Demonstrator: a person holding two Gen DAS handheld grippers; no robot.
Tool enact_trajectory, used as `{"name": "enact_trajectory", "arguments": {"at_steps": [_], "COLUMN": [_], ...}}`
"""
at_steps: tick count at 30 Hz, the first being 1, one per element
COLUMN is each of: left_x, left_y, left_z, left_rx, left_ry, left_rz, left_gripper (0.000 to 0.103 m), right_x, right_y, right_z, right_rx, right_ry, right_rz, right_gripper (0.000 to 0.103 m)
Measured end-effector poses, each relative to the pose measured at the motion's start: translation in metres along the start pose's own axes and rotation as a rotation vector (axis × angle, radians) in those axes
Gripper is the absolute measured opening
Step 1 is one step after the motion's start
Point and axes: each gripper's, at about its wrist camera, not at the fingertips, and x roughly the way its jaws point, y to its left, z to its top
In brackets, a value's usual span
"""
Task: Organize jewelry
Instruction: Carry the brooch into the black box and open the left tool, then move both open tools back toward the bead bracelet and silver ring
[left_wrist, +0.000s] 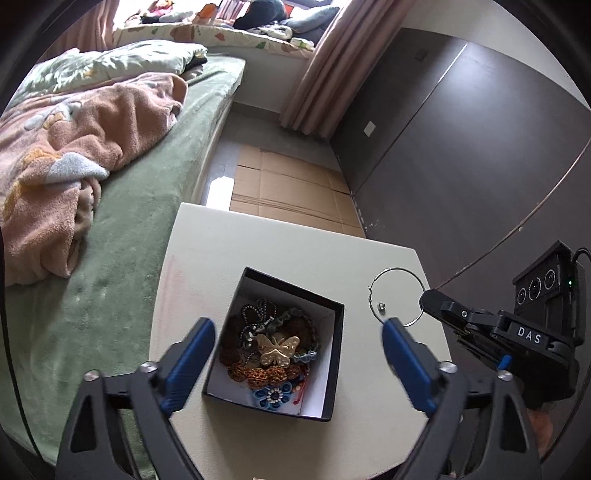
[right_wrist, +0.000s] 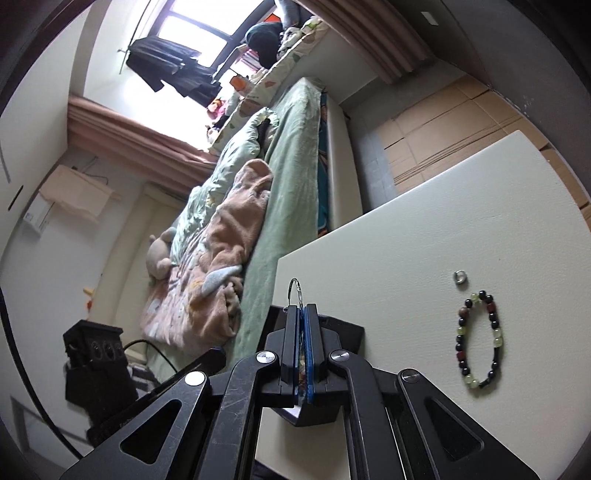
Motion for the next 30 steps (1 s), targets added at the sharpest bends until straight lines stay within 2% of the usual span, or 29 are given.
{"name": "enact_trajectory", "arguments": {"at_steps": [15,17,20,21,22,23,24,25,27,30], "left_x": [-0.029,-0.032,-0.035,-0.037,-0.038,-0.039,-0.04,-0.041,-0.041,-0.039], "left_y": [0.049,0.054,0.058,0.059,0.06,0.061,0.061,0.06,0.06,0.059], "left_z": [-0.002,-0.003,-0.003,-0.003,-0.003,-0.003,-0.003,-0.003,-0.003,-0.003], "left_rx": [-0.071,-0.079,-0.083,-0.085,-0.086,-0.085,-0.083,-0.081,-0.077,-0.071], "left_ry": [-0.046,-0.05,-0.052,-0.054,-0.057,-0.058,-0.059,-0.061,-0.062,-0.06], "left_rz": [0.067,0.067,0.073,0.072,0.071,0.073,0.074,0.075,0.077,0.08], "left_gripper": [0.096,0.096,0.096,0.096,0.096,0.096,0.096,0.096,0.097,0.097], "right_x": [0.066,0.079,0.105,0.113,0.117,0.117,0.114,0.11,0.098,0.082], "right_y": [0.04,0.042,0.039,0.037,0.035,0.034,0.034,0.037,0.043,0.047], "right_z": [-0.025,-0.029,-0.037,-0.039,-0.041,-0.042,-0.041,-0.04,-0.038,-0.035], "right_rx": [-0.083,-0.08,-0.077,-0.068,-0.062,-0.062,-0.068,-0.073,-0.098,-0.13], "right_ry": [0.129,0.157,0.247,0.286,0.311,0.311,0.294,0.281,0.25,0.208], "right_rz": [0.033,0.031,-0.001,-0.022,-0.042,-0.054,-0.049,-0.02,-0.016,-0.043], "right_gripper": [0.004,0.004,0.004,0.01,0.028,0.043,0.063,0.075,0.086,0.087]}}
